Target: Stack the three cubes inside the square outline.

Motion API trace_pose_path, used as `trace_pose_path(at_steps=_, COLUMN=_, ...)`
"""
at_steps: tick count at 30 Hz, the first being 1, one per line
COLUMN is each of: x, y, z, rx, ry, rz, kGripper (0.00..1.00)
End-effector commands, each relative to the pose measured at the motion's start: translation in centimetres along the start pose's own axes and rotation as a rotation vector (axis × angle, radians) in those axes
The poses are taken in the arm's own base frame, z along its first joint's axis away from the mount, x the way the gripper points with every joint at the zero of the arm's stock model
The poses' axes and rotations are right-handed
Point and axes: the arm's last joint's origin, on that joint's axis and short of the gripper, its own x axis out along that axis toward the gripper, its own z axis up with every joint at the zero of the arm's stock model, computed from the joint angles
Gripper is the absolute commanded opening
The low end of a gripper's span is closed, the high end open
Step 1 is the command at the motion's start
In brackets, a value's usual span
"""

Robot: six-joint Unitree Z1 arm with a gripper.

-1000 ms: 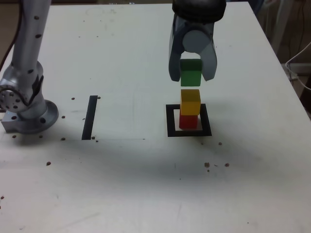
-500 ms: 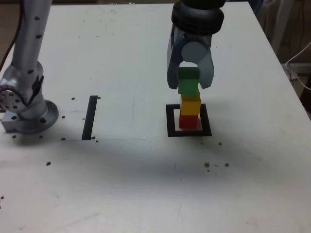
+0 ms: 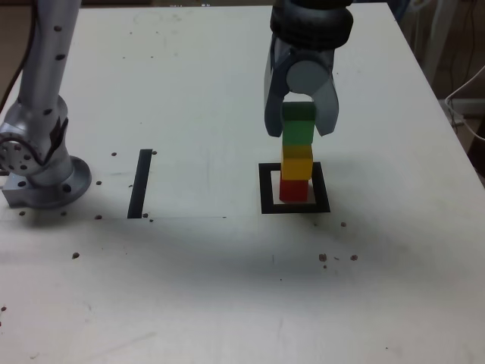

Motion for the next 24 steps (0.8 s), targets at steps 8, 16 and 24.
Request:
trace_pose_path(at_steps=8, x=0.25, y=-0.12, z=-0.01, rx=-0.002, ry=0.018, rz=-0.009, kGripper=0.26)
trace_pose_path(at_steps=16, x=0.25, y=-0.21, z=-0.06, rx=-0.001, ry=0.025, rz=-0.027, kGripper=0.26)
trace_pose_path(at_steps=24, x=0.67, y=-0.25, z=0.40, rx=0.004, ry=0.027, rz=-0.031, kGripper=0.26)
